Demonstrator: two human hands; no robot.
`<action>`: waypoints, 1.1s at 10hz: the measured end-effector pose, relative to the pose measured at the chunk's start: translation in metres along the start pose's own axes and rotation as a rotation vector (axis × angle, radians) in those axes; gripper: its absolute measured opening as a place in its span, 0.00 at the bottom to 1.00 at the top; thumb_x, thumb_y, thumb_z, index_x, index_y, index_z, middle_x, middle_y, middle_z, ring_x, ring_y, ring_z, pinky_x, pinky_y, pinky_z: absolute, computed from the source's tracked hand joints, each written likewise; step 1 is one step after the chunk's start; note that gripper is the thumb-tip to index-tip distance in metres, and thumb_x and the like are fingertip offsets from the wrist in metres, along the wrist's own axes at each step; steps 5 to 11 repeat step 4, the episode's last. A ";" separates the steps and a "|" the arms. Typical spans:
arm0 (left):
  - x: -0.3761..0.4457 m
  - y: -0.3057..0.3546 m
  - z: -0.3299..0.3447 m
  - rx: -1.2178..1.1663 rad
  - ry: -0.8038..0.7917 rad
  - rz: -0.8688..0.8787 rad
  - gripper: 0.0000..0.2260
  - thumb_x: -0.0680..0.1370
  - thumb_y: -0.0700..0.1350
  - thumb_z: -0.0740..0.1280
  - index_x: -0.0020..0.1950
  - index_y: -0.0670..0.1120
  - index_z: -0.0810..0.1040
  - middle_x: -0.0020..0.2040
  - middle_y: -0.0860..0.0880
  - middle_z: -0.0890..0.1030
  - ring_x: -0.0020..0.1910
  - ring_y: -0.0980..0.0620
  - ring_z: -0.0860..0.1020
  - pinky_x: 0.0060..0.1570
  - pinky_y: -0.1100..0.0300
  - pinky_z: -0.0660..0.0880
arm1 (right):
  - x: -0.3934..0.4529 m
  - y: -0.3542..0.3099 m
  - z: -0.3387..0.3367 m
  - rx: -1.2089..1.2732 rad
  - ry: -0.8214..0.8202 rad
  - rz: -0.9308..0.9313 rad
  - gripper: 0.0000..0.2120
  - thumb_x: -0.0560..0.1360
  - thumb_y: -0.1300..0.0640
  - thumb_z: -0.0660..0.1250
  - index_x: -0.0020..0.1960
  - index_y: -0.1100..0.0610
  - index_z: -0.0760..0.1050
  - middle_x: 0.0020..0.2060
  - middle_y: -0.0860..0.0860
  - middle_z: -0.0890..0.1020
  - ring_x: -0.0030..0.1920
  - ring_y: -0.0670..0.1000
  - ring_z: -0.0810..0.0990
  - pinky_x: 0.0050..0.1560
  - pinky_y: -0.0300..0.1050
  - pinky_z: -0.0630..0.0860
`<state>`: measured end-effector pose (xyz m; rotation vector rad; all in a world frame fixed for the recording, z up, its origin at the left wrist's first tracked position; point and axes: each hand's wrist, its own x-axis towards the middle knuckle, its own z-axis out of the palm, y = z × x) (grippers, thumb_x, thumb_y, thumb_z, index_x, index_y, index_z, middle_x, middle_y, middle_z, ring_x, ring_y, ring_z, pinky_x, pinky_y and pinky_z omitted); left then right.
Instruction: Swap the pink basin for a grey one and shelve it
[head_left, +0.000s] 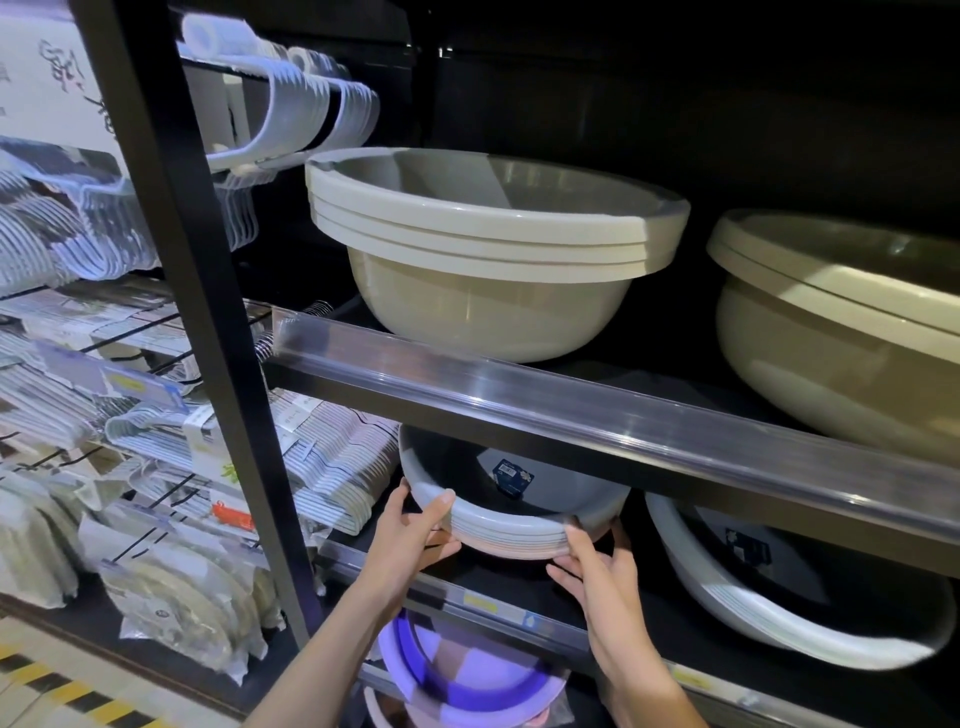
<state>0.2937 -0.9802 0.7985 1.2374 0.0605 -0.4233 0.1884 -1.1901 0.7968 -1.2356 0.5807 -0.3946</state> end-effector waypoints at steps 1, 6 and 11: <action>-0.002 0.004 0.000 0.016 -0.010 -0.014 0.44 0.72 0.53 0.78 0.81 0.49 0.59 0.54 0.35 0.83 0.49 0.39 0.86 0.46 0.48 0.84 | 0.000 -0.003 0.000 -0.037 -0.006 0.010 0.35 0.75 0.53 0.73 0.77 0.55 0.61 0.45 0.62 0.83 0.46 0.53 0.85 0.48 0.48 0.84; -0.022 0.015 -0.006 0.097 -0.008 -0.068 0.41 0.70 0.55 0.79 0.77 0.45 0.64 0.57 0.36 0.79 0.39 0.42 0.86 0.41 0.51 0.84 | -0.019 -0.022 -0.002 -0.235 -0.017 0.072 0.35 0.75 0.44 0.72 0.75 0.56 0.63 0.58 0.58 0.81 0.51 0.51 0.83 0.51 0.46 0.80; -0.022 0.015 -0.006 0.097 -0.008 -0.068 0.41 0.70 0.55 0.79 0.77 0.45 0.64 0.57 0.36 0.79 0.39 0.42 0.86 0.41 0.51 0.84 | -0.019 -0.022 -0.002 -0.235 -0.017 0.072 0.35 0.75 0.44 0.72 0.75 0.56 0.63 0.58 0.58 0.81 0.51 0.51 0.83 0.51 0.46 0.80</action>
